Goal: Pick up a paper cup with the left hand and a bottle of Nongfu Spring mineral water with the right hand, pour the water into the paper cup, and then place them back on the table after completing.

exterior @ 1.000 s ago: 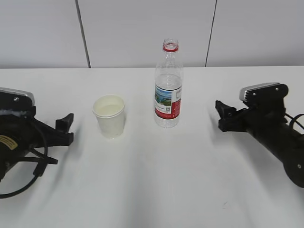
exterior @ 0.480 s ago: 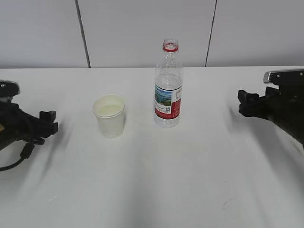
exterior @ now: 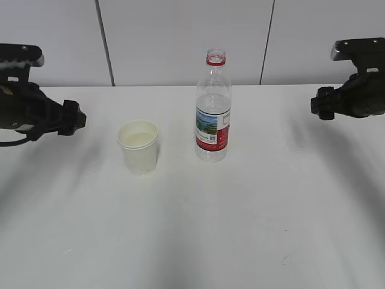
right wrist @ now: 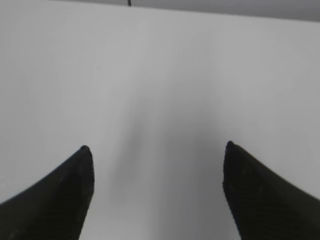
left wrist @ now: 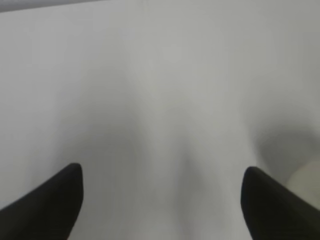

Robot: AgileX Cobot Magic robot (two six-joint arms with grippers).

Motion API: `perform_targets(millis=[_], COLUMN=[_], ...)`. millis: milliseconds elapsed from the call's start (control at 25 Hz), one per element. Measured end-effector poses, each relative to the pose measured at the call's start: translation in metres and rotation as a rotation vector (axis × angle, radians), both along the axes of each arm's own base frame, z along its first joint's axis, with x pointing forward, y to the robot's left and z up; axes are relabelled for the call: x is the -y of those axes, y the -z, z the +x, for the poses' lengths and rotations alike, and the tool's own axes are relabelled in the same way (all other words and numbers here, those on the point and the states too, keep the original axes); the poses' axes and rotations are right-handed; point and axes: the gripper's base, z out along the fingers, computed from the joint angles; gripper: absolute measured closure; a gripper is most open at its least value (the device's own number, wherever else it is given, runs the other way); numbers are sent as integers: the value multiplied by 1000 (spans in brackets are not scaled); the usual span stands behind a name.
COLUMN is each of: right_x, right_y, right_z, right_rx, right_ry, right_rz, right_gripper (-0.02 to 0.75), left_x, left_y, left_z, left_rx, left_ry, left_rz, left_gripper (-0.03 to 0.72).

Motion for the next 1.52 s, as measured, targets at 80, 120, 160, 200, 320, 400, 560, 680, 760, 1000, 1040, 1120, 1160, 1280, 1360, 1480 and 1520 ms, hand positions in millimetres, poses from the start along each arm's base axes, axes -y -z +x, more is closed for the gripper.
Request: perform_targets(millis=[80, 120, 160, 200, 320, 400, 560, 680, 760, 1000, 1040, 1120, 1160, 1280, 1360, 1480, 1520], right_x=[1, 2, 3, 3, 5, 5, 6, 6, 6, 6, 5, 4, 3, 2, 2, 1, 1], right_y=[-11, -16, -22, -27, -45, -55, -71, -75, -75, -74, -76, -82, -86, -102, -110, -123, -124], right_z=[3, 5, 6, 6, 4, 2, -1, -4, -8, -20, -23, -31, -38, -63, -82, -115, -125], right_rx=[-107, -153, -207, -260, -395, -466, -562, -604, -651, -779, -776, -769, -764, -733, -719, -679, -674], right_ry=[12, 17, 23, 29, 42, 48, 37, 18, 7, -4, -7, -11, -13, -16, -16, -21, -24], right_rz=[-8, -11, -14, -17, -26, -30, -49, -65, -73, -69, -62, -49, -43, -36, -36, -39, -41], right_gripper=[144, 144, 144, 144, 144, 144, 144, 144, 145, 145, 145, 145, 145, 145, 145, 145, 145], left_x=[2, 4, 5, 5, 6, 6, 0, -5, -7, -10, -11, -13, -14, -19, -22, -26, -27], left_y=[-12, -18, -24, -29, -42, -49, -58, -59, -59, -72, -73, -77, -79, -85, -88, -93, -95], left_z=[2, 3, 4, 5, 6, 5, 1, -1, -3, -21, -28, -43, -53, -81, -99, -128, -137], left_rx=[-69, -112, -155, -188, -288, -356, -454, -489, -499, -531, -536, -532, -532, -534, -534, -533, -531], left_ry=[17, 28, 42, 54, 81, 97, 119, 107, 105, 92, 89, 85, 84, 72, 62, 57, 55], left_rz=[0, 3, 11, 23, 48, 77, 180, 238, 251, 242, 234, 219, 217, 205, 198, 175, 167], left_gripper=[104, 104, 105, 107, 111, 112, 119, 123, 125, 125, 125, 125, 125, 125, 125, 125, 125])
